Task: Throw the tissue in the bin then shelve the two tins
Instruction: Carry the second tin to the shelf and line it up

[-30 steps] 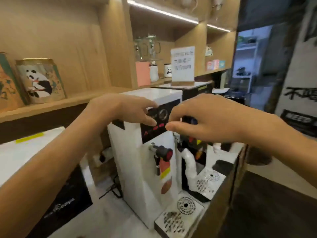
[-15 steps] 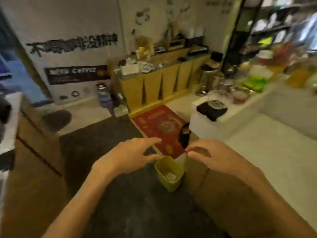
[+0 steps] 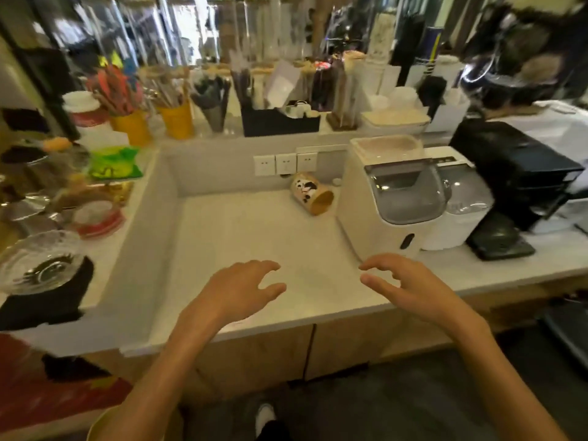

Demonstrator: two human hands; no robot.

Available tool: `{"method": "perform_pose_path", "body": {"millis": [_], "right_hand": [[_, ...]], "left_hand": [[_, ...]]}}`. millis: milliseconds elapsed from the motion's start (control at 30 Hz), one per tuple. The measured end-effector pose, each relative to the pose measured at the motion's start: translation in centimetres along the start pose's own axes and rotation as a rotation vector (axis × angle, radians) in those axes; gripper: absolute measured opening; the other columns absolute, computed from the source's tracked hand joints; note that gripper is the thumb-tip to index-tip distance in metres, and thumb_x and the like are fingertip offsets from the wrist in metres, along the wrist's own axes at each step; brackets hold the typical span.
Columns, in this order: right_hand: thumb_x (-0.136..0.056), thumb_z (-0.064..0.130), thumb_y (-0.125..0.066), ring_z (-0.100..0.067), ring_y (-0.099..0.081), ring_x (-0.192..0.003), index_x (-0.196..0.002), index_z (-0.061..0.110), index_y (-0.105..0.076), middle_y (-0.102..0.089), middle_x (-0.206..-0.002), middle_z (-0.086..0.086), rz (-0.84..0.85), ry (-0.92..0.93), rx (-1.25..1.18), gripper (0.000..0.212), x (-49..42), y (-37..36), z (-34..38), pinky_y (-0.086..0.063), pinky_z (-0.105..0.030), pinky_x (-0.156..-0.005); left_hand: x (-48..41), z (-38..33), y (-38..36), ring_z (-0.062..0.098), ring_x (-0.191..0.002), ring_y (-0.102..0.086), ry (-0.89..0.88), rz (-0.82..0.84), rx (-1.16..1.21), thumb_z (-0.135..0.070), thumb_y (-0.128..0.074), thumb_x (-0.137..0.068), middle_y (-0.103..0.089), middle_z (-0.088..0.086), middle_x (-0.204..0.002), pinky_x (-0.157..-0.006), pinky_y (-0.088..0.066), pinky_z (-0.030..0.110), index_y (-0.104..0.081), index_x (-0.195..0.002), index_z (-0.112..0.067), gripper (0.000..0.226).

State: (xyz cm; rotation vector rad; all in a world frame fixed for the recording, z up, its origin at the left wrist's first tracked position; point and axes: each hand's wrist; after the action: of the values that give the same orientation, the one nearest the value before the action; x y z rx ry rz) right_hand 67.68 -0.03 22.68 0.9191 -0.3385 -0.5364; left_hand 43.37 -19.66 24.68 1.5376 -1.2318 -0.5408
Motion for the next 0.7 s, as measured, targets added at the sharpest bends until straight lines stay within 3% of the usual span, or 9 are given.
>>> {"method": "perform_pose_path", "body": {"millis": [167,267,367,567,700], "right_hand": [[-0.088,0.065,-0.049,-0.001,-0.057,-0.114,-0.116,0.047,-0.059,-0.061,-0.124,0.020,-0.060,-0.156,-0.178,0.034,-6.2,-2.0,-2.3,-0.051,-0.034,-0.100],[-0.084,0.069,-0.048,-0.010,-0.057,-0.119,-0.124,0.041,-0.059,-0.061,-0.129,0.012,-0.034,-0.229,-0.248,0.050,-10.8,-4.0,-2.7,-0.050,-0.037,-0.102],[-0.078,0.079,-0.043,-0.006,-0.053,-0.121,-0.132,0.043,-0.053,-0.057,-0.133,0.016,-0.042,-0.252,-0.274,0.066,-15.0,-4.9,-3.4,-0.046,-0.032,-0.102],[-0.081,0.072,-0.047,-0.011,-0.055,-0.118,-0.138,0.037,-0.047,-0.058,-0.130,0.007,-0.119,-0.383,-0.410,0.067,-19.5,-6.1,-6.1,-0.047,-0.037,-0.103],[-0.083,0.070,-0.046,-0.015,-0.052,-0.124,-0.142,0.036,-0.043,-0.054,-0.135,0.004,-0.048,-0.445,-0.473,0.068,-22.6,-7.4,-8.6,-0.045,-0.035,-0.102]], "left_hand": [[-7.4,3.0,0.0,0.017,-0.134,-0.045,-0.023,-0.010,0.070,-0.060,-0.043,-0.094,-0.045,-0.010,-0.151,-0.106,-0.037,0.037,-0.041,-0.142,-0.038,0.053],[-11.4,5.7,-0.4,0.016,-0.133,-0.047,0.042,0.010,0.155,-0.057,-0.044,-0.095,-0.046,-0.008,-0.150,-0.104,-0.037,0.034,-0.043,-0.142,-0.034,0.052],[-15.7,7.5,-1.2,0.017,-0.131,-0.049,0.103,0.042,0.192,-0.054,-0.043,-0.097,-0.047,-0.007,-0.149,-0.103,-0.038,0.033,-0.044,-0.142,-0.032,0.050],[-22.5,6.6,-4.0,0.018,-0.135,-0.045,0.193,0.086,0.438,-0.052,-0.046,-0.096,-0.041,-0.002,-0.153,-0.107,-0.034,0.032,-0.031,-0.150,-0.031,0.060],[-27.2,5.6,-5.8,0.018,-0.139,-0.039,0.263,0.072,0.575,-0.051,-0.046,-0.097,-0.038,0.001,-0.155,-0.114,-0.031,0.035,-0.029,-0.151,-0.027,0.062]]}}
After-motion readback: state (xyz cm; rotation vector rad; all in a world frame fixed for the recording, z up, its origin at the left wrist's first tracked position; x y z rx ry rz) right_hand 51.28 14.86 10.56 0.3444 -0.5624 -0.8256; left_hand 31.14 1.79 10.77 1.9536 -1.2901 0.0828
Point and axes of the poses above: each hand's wrist, its own x-axis away from the middle knuckle, its own y-axis out of the back of the hand, z = x × y
